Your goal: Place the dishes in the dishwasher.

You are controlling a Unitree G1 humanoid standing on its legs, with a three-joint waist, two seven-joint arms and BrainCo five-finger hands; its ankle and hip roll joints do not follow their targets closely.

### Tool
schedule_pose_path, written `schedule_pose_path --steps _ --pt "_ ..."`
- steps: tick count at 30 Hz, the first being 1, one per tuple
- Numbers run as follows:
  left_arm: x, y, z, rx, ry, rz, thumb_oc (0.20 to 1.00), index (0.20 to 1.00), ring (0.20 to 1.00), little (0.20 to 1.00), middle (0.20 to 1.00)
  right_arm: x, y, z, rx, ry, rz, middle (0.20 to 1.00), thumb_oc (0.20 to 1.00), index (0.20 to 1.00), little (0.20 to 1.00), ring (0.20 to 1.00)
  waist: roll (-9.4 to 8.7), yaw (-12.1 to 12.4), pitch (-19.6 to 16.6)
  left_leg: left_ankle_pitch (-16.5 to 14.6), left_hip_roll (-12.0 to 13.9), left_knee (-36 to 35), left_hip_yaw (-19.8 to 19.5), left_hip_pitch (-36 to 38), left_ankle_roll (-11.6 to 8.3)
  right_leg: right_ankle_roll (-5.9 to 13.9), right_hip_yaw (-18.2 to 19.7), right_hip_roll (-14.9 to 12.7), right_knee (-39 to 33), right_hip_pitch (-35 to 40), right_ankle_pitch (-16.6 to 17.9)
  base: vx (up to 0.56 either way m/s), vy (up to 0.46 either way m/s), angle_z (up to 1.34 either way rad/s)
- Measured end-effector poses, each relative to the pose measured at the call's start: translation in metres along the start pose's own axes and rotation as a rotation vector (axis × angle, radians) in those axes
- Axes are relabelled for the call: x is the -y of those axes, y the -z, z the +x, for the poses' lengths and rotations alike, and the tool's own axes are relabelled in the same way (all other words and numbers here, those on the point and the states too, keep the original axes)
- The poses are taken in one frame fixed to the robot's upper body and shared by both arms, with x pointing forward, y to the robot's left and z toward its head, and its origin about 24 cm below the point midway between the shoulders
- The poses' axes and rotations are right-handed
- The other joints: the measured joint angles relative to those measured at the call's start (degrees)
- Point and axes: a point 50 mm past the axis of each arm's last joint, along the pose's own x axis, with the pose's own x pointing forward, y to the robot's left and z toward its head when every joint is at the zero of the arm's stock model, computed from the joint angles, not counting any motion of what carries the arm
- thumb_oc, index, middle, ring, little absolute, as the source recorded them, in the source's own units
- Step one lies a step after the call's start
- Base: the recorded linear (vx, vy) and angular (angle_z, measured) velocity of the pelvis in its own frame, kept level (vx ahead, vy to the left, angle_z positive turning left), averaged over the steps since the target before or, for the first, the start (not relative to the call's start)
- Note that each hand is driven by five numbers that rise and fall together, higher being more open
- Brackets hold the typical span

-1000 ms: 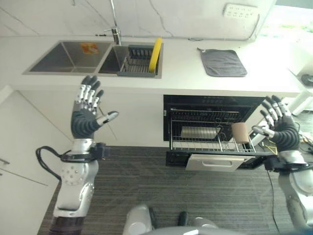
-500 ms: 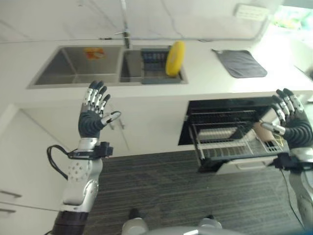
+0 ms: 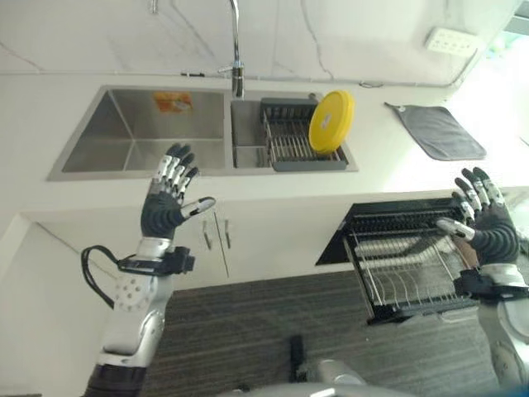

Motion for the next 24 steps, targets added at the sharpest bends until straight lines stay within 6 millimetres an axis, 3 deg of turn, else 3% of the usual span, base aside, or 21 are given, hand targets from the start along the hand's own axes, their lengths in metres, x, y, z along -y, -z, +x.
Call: schedule_pose_path --steps 1,2,4,5,6,7,9,10,11,13,16,18,22,24 --pt "0.001 -0.002 0.0 0.012 0.002 -0.008 1.0 1.0 1.0 1.0 1.0 0.0 -0.003 0.004 0.013 -0.014 -0.016 1.0 1.0 1.0 1.0 1.0 0.89 0.62 0.26 -0.04 0.59 1.28 -0.49 -0.15 -0.1 -0.51 -0.04 0.52 0.05 0.43 -0.45 0.26 -0.25 -0.01" --pt "0.002 -0.004 -0.001 0.017 -0.001 -0.014 1.0 1.0 1.0 1.0 1.0 0.0 -0.006 0.01 0.027 -0.02 -0.025 1.0 1.0 1.0 1.0 1.0 1.55 0.89 0.46 -1.33 1.52 6.09 -0.76 -1.58 -2.11 -1.38 -0.46 1.16 0.17 1.38 -2.34 0.23 -0.242 0.05" --pt "0.003 -0.003 -0.007 0.003 -0.003 -0.029 1.0 1.0 1.0 1.0 1.0 0.001 -0.009 0.012 0.04 -0.021 -0.033 1.0 1.0 1.0 1.0 1.0 0.44 1.42 0.88 -1.82 3.89 28.73 -0.43 -10.41 -3.49 -3.33 -0.45 0.89 0.26 3.71 -5.36 0.21 -0.132 0.02" --pt "0.003 -0.002 -0.01 -0.003 -0.008 -0.052 1.0 1.0 1.0 1.0 1.0 0.003 -0.011 0.013 0.047 -0.017 -0.041 1.0 1.0 1.0 1.0 1.0 0.62 1.63 0.95 -0.76 5.39 35.3 -1.45 -13.65 -3.89 -4.07 -0.38 1.74 1.07 4.04 -6.4 0.24 -0.035 -0.07" --pt "0.003 0.001 -0.015 -0.022 -0.007 -0.062 1.0 1.0 1.0 1.0 1.0 0.002 -0.009 0.011 0.036 -0.002 -0.028 1.0 1.0 1.0 1.0 1.0 0.6 1.92 0.91 -2.03 6.41 37.7 -1.7 -17.33 -3.28 -4.69 -0.11 2.01 1.4 4.4 -7.55 0.27 0.045 -0.04" --pt "0.003 0.001 -0.015 -0.023 -0.003 -0.065 1.0 1.0 1.0 1.0 1.0 0.003 -0.008 0.012 0.025 0.001 -0.031 1.0 1.0 1.0 1.0 1.0 0.44 1.64 1.17 -2.18 6.38 33.76 -0.96 -19.07 -3.05 -4.84 -0.06 2.02 1.23 4.09 -7.65 0.31 0.167 -0.05" --pt "0.003 0.002 -0.015 -0.026 -0.001 -0.065 1.0 1.0 1.0 1.0 1.0 0.0 -0.004 0.014 0.0 -0.004 -0.023 1.0 1.0 1.0 1.0 1.0 0.11 1.64 1.42 -1.91 6.07 16.52 1.34 -18.8 -2.54 -3.52 0.26 2.13 -1.23 6.23 -6.68 0.32 0.234 -0.09" --pt "0.002 0.003 -0.015 -0.029 -0.005 -0.064 1.0 1.0 1.0 1.0 1.0 -0.002 -0.001 0.017 -0.006 -0.008 -0.015 1.0 1.0 1.0 1.0 1.0 0.12 1.61 1.34 -0.22 5.38 6.37 0.52 -17.63 -2.96 -2.98 1.01 2.15 -2.71 7.65 -6.6 0.19 0.188 -0.39" --pt "0.002 0.004 -0.015 -0.032 -0.007 -0.064 1.0 1.0 1.0 1.0 1.0 -0.001 0.0 0.021 -0.004 -0.003 -0.015 1.0 1.0 1.0 1.0 1.0 1.14 1.97 1.43 4.11 5.64 -5.38 -1.78 -15.61 -3.65 -2.96 1.97 2.96 -2.76 8.82 -6.45 0.18 0.256 -0.48" --pt "0.002 0.004 -0.014 -0.028 -0.005 -0.064 1.0 1.0 1.0 1.0 1.0 0.003 0.0 0.017 -0.013 0.0 -0.028 1.0 1.0 1.0 1.0 1.0 2.21 1.45 1.7 8.29 7.16 -5.45 -1.69 -14.96 -3.76 -2.4 1.89 3.44 -2.76 11.27 -7.33 0.15 0.256 -0.44" --pt "0.005 -0.002 -0.002 0.021 0.011 -0.054 1.0 1.0 1.0 1.0 1.0 0.003 -0.001 0.015 -0.016 -0.011 -0.028 1.0 1.0 1.0 1.0 1.0 3.09 -1.14 1.25 9.95 6.19 -5.5 -1.94 -12.78 -3.26 -1.14 1.94 2.05 -2.75 12.67 -9.17 0.06 0.151 -0.23" --pt "0.006 -0.008 0.003 0.045 0.026 -0.042 1.0 1.0 1.0 1.0 1.0 0.004 0.002 0.006 -0.036 -0.012 -0.001 1.0 1.0 1.0 1.0 1.0 2.52 -1.88 1.16 15.82 4.44 -5.49 -2.04 -11.99 -0.64 1.2 1.69 0.39 -2.74 13.67 -9.78 0.06 0.12 -0.12" --pt "0.004 -0.01 0.005 0.05 0.017 -0.031 1.0 1.0 1.0 1.0 1.0 -0.003 0.002 0.0 -0.037 -0.022 0.023 1.0 1.0 1.0 1.0 1.0 2.02 -1.67 1.21 14.04 1.56 -5.43 -2.93 -11.58 1.99 4.02 -1.4 -2.54 0.7 12.7 -9.27 0.03 0.068 0.19" --pt "0.004 -0.011 0.006 0.054 0.012 -0.029 1.0 1.0 1.0 1.0 1.0 -0.003 0.0 0.003 -0.023 -0.022 0.023 1.0 1.0 1.0 1.0 1.0 1.6 -0.3 1.04 13.6 0.6 -5.43 -3.42 -11.6 2.65 4.97 -1.72 -3.78 -0.94 12.16 -8.54 0.03 0.092 0.2"
